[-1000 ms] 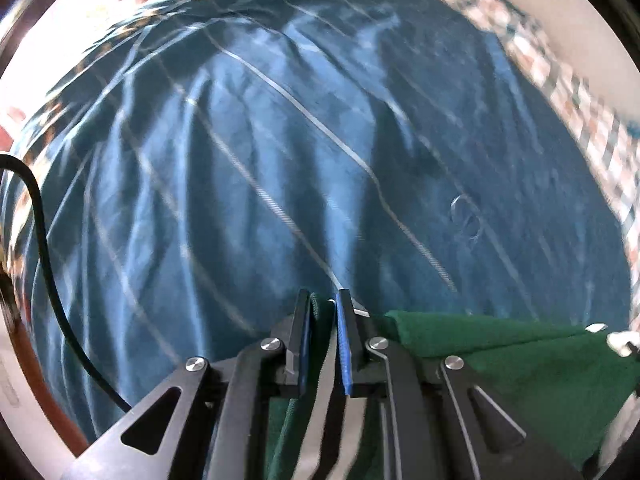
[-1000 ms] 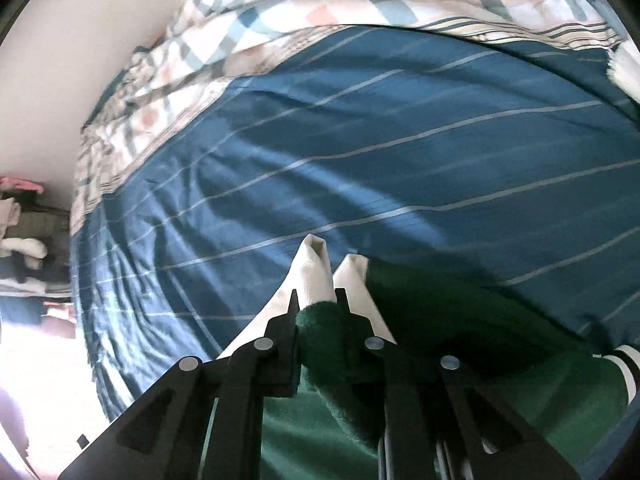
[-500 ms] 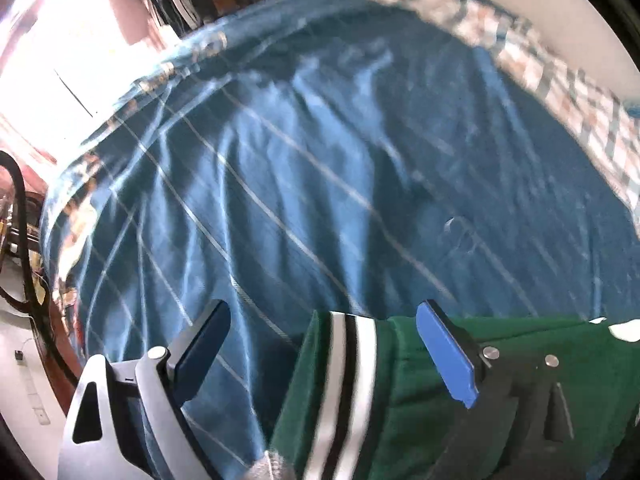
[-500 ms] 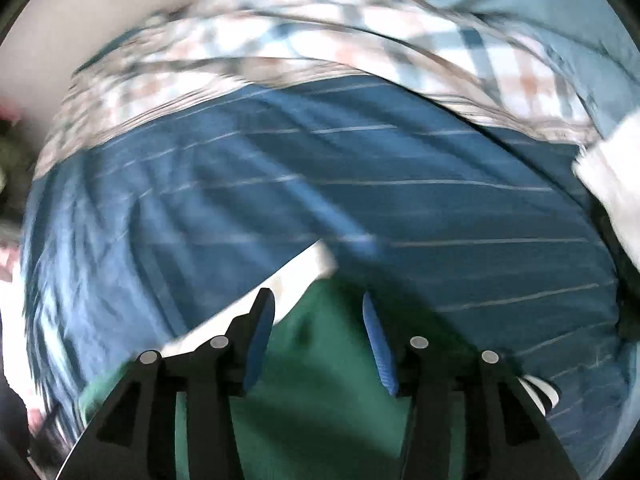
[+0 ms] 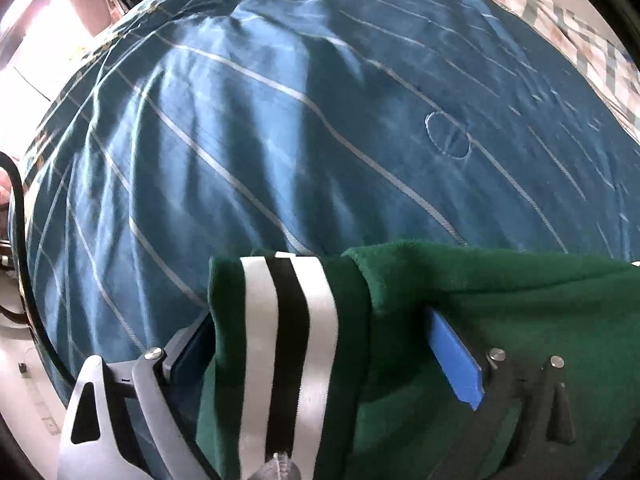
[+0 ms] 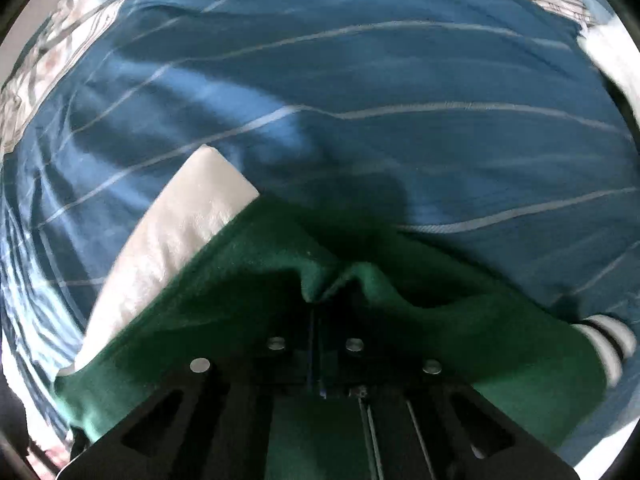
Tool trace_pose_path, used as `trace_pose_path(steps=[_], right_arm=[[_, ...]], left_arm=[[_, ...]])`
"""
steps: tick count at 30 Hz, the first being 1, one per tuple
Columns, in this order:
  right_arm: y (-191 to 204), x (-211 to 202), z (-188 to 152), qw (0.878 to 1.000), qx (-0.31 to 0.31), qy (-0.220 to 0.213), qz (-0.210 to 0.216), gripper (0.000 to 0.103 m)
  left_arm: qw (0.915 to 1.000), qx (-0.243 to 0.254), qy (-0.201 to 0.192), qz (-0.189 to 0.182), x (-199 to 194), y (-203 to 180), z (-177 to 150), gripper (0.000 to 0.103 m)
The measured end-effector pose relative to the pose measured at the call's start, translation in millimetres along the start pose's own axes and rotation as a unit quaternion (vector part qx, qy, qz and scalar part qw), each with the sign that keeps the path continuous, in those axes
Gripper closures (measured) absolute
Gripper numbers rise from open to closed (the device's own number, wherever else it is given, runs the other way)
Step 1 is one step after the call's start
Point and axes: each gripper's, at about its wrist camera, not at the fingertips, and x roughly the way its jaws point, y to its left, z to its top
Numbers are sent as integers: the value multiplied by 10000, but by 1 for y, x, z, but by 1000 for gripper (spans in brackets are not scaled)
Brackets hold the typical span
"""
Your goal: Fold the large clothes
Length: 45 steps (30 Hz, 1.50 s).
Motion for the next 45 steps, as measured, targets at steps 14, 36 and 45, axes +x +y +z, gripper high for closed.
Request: trace_pose_path(steps=[14,36,45], right_arm=[[-121,-60,-97,9990,321,131,-273,90],[-69,12,-25,9965,-770,-24,313,97],[-24,-47,-69,9864,-1358,-58,928,89]], left_arm=[[9997,66,223,14,-64,-31,-87,3],[9962,-696,-62,516,-1,-34,-91,0],[9911,-1199,-225,531,-48,-9,-103,0]])
